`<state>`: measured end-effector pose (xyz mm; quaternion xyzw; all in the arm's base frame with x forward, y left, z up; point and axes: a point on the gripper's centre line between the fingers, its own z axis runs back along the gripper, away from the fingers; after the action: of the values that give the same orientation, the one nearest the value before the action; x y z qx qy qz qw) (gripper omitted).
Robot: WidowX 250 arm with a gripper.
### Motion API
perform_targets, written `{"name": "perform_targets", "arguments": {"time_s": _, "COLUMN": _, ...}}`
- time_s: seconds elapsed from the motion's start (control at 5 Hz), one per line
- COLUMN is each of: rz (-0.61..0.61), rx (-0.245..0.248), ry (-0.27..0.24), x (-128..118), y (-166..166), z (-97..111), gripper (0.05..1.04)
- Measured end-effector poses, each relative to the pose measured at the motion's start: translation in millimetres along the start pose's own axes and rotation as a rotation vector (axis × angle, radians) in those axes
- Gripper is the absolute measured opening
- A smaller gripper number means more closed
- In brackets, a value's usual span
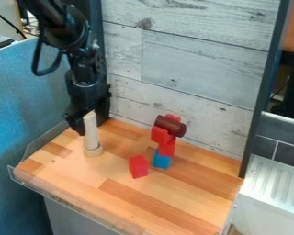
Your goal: Put the red cube on top of the cylinder
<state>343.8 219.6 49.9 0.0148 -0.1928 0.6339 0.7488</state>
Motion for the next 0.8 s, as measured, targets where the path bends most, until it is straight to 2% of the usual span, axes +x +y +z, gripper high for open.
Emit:
{"name": "perform_targets", "arguments": {"time_s": 0.2, "rz": -0.247, "rx": -0.047, "ry": -0.002, "x": -1.4, "y": -1.1, "z": 3.7, "gripper": 1.001}}
{"name": "perform_targets", "arguments": {"time_s": 0.4, "rz": -0.491, "rx": -0.030, "ry": -0.008, "x": -7.7, "y": 7.8, "z": -2.9, "gripper": 1.001}}
{"name": "perform_targets", "arguments": {"time_s": 0.6, "rz": -0.794, "rx": -0.019, "ry": -0.055, "x": -16.7, "y": 7.6, "z": 3.3, "gripper": 1.001}}
{"name": "perform_targets", "arguments": {"time_s": 0.8, "rz": -1.069, "rx": -0.069, "ry": -0.115, "x": -36.2, "y": 10.4, "z": 11.9, "gripper": 1.001}}
